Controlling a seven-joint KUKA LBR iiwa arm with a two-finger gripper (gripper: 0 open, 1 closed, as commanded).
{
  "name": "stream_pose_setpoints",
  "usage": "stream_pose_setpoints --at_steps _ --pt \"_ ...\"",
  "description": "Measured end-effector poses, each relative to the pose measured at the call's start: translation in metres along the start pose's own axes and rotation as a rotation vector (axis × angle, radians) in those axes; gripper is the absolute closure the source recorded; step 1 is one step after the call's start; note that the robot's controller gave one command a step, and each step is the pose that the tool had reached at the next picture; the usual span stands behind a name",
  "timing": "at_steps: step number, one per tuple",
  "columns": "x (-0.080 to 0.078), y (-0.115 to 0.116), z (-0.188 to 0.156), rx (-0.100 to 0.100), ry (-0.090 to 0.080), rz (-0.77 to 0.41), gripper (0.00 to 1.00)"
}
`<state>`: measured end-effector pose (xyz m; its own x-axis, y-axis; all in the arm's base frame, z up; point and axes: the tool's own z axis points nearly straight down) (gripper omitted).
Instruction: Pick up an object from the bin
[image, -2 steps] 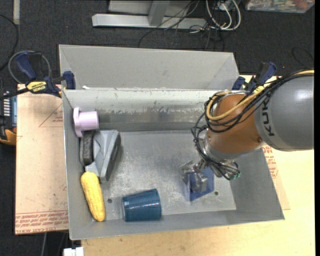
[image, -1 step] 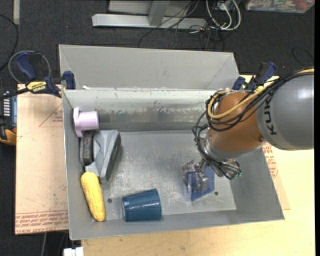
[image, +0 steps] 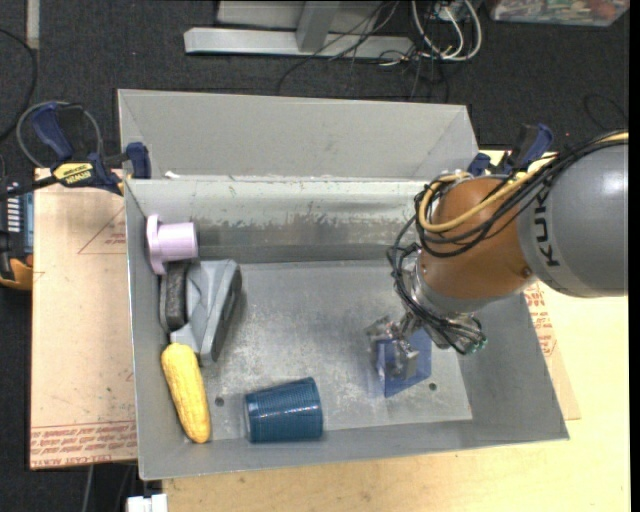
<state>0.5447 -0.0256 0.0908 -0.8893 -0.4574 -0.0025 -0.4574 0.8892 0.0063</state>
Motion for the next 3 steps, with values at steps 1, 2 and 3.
stream_pose_setpoints --at_steps 1,2,3 --pt "0.002 0.002 -0.019 -0.006 0.009 0.001 1.0" --pt "-0.001 0.001 -0.056 0.0 -0.002 0.002 1.0" --pt "-0.001 0.002 -0.074 -0.003 0.0 0.003 1.0"
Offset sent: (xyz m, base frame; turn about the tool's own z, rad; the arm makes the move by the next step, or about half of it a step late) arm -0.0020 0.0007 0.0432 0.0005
